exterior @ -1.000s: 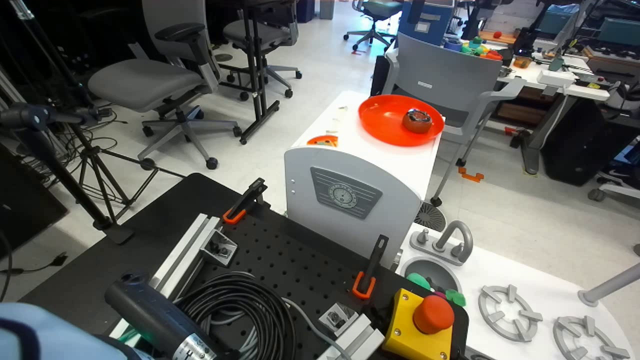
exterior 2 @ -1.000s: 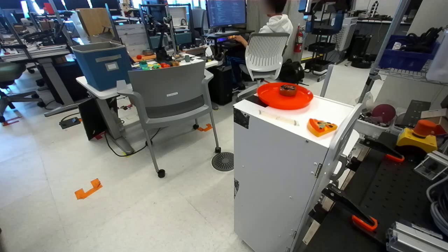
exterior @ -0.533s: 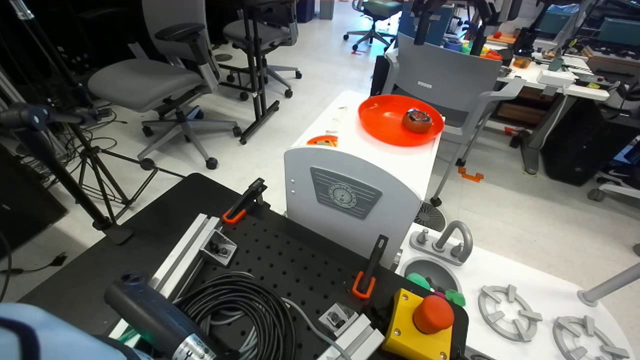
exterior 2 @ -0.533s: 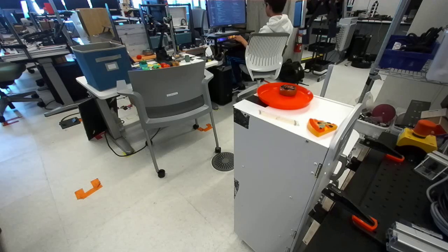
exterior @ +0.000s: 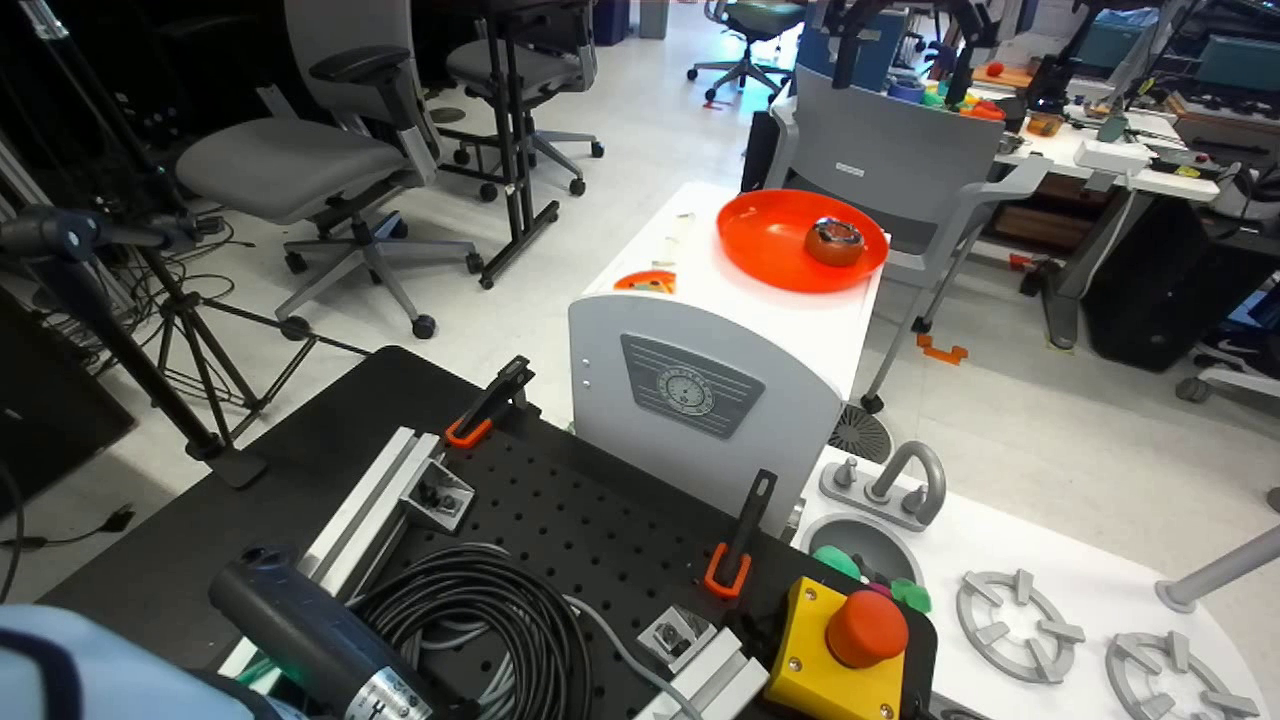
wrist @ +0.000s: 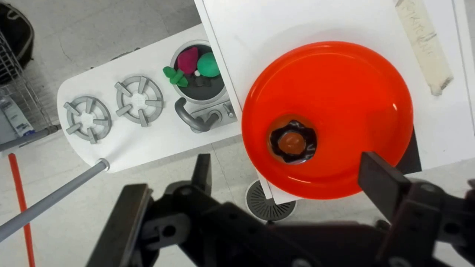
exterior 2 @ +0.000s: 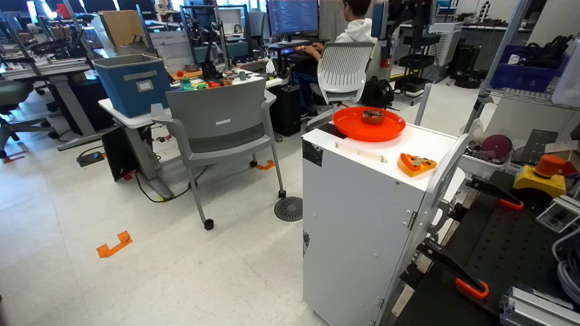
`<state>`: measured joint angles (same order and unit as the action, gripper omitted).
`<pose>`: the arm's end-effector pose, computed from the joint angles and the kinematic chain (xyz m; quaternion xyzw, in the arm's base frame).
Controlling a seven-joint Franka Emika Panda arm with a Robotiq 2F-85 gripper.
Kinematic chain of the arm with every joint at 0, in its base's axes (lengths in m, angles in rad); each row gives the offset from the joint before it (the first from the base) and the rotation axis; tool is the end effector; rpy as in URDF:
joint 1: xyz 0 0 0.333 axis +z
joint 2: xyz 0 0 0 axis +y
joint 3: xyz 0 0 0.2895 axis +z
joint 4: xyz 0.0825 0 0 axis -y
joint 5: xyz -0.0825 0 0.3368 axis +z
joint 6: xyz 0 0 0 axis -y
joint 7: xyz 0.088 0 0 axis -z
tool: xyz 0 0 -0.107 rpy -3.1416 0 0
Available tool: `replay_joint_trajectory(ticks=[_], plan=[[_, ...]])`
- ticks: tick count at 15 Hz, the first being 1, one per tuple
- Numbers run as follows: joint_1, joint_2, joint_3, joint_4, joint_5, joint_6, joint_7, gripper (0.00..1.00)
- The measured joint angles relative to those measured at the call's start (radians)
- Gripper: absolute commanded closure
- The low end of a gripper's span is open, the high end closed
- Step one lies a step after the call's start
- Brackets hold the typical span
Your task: Remove the donut from the plate
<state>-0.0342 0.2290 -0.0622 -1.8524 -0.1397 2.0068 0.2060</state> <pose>0.5570 -0.0605 0.3912 0.9899 -0.1181 -0.0333 0.0711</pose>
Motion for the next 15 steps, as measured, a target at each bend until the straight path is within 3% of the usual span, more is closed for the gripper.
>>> replay_joint_trajectory(ticks=[8,15], plan=[[0.013,0.036,0.001,-0.011,-0.012,0.182,-0.018,0.00],[0.017,0.086,0.001,-0.014,-0.031,0.185,-0.047,0.00]])
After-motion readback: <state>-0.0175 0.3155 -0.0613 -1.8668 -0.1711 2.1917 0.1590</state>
